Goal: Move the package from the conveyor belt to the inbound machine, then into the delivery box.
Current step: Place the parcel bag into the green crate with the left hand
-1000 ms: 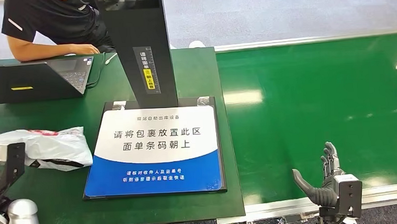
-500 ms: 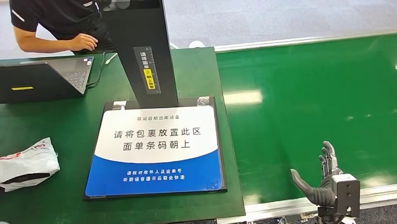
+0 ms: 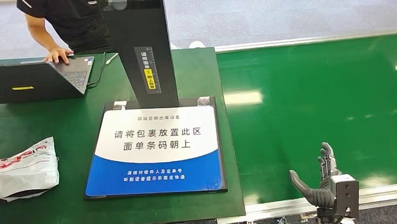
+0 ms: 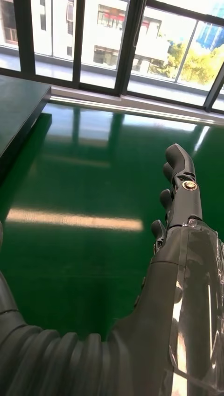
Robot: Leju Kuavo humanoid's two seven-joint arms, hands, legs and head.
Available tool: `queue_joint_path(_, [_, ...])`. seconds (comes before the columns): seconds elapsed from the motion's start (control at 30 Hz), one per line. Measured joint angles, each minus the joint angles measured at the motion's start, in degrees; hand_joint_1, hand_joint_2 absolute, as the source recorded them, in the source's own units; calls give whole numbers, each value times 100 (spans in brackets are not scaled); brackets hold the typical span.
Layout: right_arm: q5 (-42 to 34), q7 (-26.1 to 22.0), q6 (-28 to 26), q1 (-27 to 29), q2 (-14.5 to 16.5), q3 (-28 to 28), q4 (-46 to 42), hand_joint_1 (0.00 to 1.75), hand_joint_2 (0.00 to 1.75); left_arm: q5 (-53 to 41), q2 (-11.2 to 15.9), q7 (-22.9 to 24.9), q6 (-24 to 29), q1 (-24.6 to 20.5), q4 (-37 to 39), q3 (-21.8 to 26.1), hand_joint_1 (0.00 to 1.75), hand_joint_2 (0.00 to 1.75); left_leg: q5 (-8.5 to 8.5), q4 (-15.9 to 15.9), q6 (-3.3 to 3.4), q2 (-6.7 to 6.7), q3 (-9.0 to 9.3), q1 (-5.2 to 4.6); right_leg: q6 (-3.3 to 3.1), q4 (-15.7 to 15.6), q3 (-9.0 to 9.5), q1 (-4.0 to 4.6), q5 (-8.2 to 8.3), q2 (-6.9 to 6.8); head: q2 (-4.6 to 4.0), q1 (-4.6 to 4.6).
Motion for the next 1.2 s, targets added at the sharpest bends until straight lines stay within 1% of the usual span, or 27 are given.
queue_joint_path(0.13, [-1,1,8,-1,0,5,1,0,175,529,-67,-698,0,-91,-139,185,0,175,0,0,0,0,1,0,0,0,0,1,0,0,0,0])
queue_joint_path(0.27, [-9,1,8,-5,0,11,3,0,175,969,-159,-1265,0,-169,-309,358,0,175,0,0,0,0,1,1,0,0,0,1,0,0,0,0])
queue_joint_path(0.37, [-17,1,-1,-6,0,15,4,0,175,1196,-228,-1559,-1,-224,-450,462,0,175,0,0,0,0,1,0,0,0,1,0,0,0,0,0])
queue_joint_path(0.8, [-17,1,-5,-7,0,22,7,0,175,1272,-361,-1612,-2,-278,-627,598,0,175,0,-1,0,0,2,0,0,0,1,1,0,0,0,0])
queue_joint_path(0.9, [-17,1,-3,-8,0,24,7,0,175,1476,-391,-1612,-2,-267,-717,587,0,175,0,0,0,0,2,1,0,0,1,1,0,0,0,1])
queue_joint_path(1.0, [-17,1,-1,-16,0,30,15,0,175,2023,-482,-1614,-2,-215,-1031,470,0,175,0,0,0,0,1,1,0,0,2,1,0,0,0,1])
queue_joint_path(1.1, [-17,1,0,-45,0,40,32,0,175,2451,-637,-1620,-2,-149,-1602,344,0,175,0,0,0,0,1,1,0,0,2,0,0,0,0,1])
queue_joint_path(1.2, [-16,0,-8,-68,0,45,61,0,175,2843,-794,-1622,-3,-82,-2284,265,0,44,0,0,0,0,1,0,0,0,2,0,0,0,0,1])
